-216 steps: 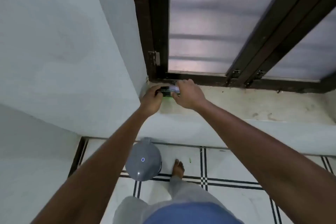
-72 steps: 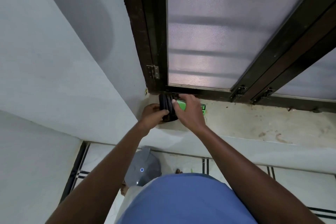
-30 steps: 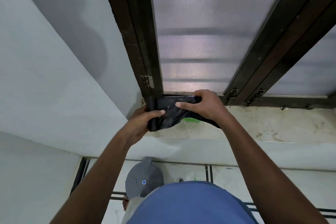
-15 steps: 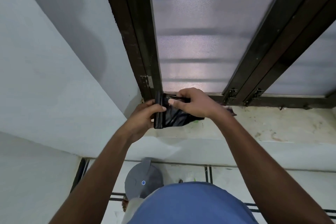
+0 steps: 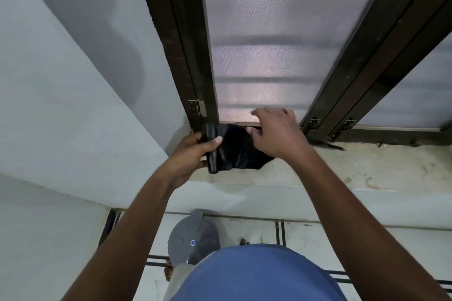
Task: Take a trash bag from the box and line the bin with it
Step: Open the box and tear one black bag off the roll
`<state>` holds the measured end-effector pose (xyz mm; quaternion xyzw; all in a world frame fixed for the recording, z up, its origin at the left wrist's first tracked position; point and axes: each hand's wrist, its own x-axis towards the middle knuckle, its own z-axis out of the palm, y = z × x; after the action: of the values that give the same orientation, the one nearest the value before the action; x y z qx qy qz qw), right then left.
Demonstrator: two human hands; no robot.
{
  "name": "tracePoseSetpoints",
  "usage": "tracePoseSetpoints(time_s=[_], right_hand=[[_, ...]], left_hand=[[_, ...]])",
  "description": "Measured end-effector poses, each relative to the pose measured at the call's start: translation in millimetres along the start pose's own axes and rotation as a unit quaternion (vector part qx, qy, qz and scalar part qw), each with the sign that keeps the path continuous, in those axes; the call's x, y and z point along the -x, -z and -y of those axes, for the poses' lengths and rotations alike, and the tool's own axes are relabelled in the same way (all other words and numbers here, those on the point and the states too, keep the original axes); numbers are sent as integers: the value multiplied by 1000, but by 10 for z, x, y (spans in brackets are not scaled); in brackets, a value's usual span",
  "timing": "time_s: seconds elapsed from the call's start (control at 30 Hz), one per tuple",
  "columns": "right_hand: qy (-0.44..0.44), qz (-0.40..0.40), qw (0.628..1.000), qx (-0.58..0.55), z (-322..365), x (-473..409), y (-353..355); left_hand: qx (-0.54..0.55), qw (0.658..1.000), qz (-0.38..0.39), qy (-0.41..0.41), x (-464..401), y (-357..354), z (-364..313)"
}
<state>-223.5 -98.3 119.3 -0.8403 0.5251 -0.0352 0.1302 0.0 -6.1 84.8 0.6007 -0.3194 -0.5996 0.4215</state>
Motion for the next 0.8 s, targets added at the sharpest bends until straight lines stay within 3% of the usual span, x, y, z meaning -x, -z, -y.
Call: tracePoseSetpoints(time_s=[0.1, 0.17, 0.4, 0.8], right_hand=[[51, 64, 972, -220, 185, -10, 65], [52, 102, 949, -294, 229, -53, 27], [24, 78, 945, -316, 83, -103, -116], [4, 100, 947, -306, -9, -139, -139]], left_hand=[[14, 1000, 16, -11, 4, -87, -38], [47, 998, 45, -16, 12, -102, -72], [114, 990, 76, 16, 58, 41, -90], [102, 992, 67, 31, 48, 104, -75]])
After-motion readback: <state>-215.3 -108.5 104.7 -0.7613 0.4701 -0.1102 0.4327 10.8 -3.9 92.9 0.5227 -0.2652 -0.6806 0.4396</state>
